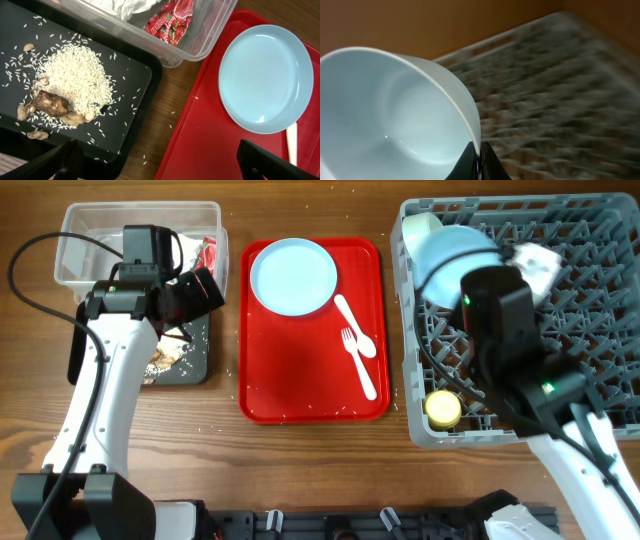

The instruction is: Sort waste into correct bins and load items into the dishwasher rack

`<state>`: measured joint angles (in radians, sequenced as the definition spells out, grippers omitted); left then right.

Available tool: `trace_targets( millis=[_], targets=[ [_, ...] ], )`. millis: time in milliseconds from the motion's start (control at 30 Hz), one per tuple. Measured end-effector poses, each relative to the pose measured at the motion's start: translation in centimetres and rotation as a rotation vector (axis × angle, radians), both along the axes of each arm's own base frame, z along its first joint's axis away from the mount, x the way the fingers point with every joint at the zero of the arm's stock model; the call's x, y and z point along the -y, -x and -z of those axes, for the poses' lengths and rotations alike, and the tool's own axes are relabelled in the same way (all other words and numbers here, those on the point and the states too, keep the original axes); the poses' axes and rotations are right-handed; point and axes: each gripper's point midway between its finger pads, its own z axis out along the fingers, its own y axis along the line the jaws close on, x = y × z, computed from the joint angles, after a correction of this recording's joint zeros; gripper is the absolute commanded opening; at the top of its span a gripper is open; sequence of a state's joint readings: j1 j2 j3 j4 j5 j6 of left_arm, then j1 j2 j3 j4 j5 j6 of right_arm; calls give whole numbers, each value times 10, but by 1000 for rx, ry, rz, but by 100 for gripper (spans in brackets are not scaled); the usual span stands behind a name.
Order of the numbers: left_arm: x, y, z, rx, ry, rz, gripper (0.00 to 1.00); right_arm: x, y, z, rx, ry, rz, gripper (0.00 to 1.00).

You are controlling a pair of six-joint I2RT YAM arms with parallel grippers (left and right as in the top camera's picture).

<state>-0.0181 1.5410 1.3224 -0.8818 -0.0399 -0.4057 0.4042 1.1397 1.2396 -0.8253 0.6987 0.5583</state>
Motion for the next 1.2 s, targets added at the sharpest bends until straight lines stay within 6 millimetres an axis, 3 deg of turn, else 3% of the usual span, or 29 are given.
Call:
trace_targets(
  millis=[133, 200, 333, 433, 600, 767, 933, 1033, 1133, 1167, 1200],
  targets=[
    [0, 0, 0, -1, 0, 0, 100, 35, 3, -7, -27, 253, 162, 4],
    [0, 0, 0, 0, 0, 0, 100, 39, -16, 3, -98, 434, 200, 4],
    [0, 0, 0, -1, 0, 0, 100, 31, -57, 49, -377, 804, 112, 4],
    [0, 0, 0, -1, 0, 0, 100, 28, -74, 82, -570, 1008, 43, 4],
    [0, 0, 0, -1, 0, 0, 100, 21, -84, 98, -645, 1088, -15, 4],
    [0, 0, 0, -1, 0, 0, 100, -3, -90, 111, -654, 1081, -160, 4],
    [0, 0, 0, -1, 0, 1, 100, -5, -91, 113, -655, 1077, -181, 4],
    [0, 0, 0, -1, 0, 1, 100, -9, -91, 114, -651, 1076, -194, 17],
    [0, 0, 0, -1, 0, 1, 100, -32, -92, 124, -635, 1050, -297, 33],
    [0, 0, 0, -1, 0, 1, 100, -42, -92, 127, -625, 1044, -335, 41],
    [0, 0, 0, -1, 0, 1, 100, -53, -91, 131, -615, 1037, -377, 59]
  ],
)
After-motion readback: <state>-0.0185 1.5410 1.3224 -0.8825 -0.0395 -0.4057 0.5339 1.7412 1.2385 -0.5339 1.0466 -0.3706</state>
